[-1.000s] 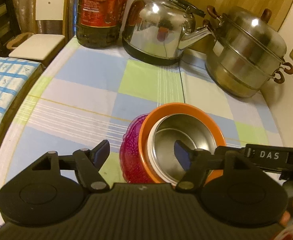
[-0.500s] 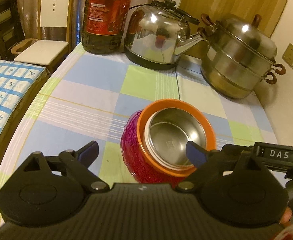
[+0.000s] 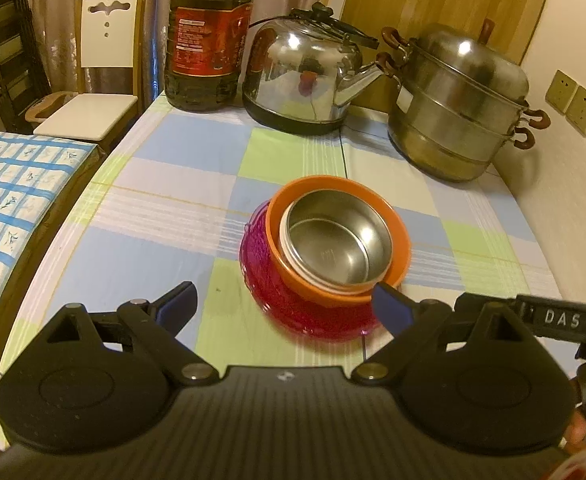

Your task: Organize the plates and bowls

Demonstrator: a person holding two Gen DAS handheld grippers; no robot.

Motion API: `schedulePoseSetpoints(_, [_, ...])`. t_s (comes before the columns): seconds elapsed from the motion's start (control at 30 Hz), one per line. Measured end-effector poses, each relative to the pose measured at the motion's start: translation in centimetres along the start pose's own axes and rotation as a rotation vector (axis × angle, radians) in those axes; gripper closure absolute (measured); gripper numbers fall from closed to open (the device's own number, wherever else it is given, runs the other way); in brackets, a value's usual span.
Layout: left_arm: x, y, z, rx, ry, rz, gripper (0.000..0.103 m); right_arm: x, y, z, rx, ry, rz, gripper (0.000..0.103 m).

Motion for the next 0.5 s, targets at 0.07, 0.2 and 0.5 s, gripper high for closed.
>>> schedulePoseSetpoints(0.07, [-0.2, 0.4, 0.6, -0.010, 0.007, -0.005, 0.010, 0.0, 0.7, 0.4, -0.005, 0.009, 0.022, 0.032])
schedulePoseSetpoints(0.2, [-0.6, 1.5, 1.6, -0.011, -0.002, -0.028, 0.011, 0.0, 2.1, 1.0, -0.019, 0.030, 0.072, 0.032])
schedulePoseSetpoints(0.5, [-0.8, 4.2, 3.0, -0.003, -0.025, -0.044, 0.013, 0.5, 4.9, 2.2, -0.041, 0.062, 0.154, 0.032])
Point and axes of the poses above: each gripper's, at about its wrist camera, not at the fingertips, and z roughly against the way its jaws point, x to its left, y to its underside, the point moved 10 cm from there along -z, roughly the way its jaws point, and after that the axes turned 7 degrees about x, right-handed, at the moved point
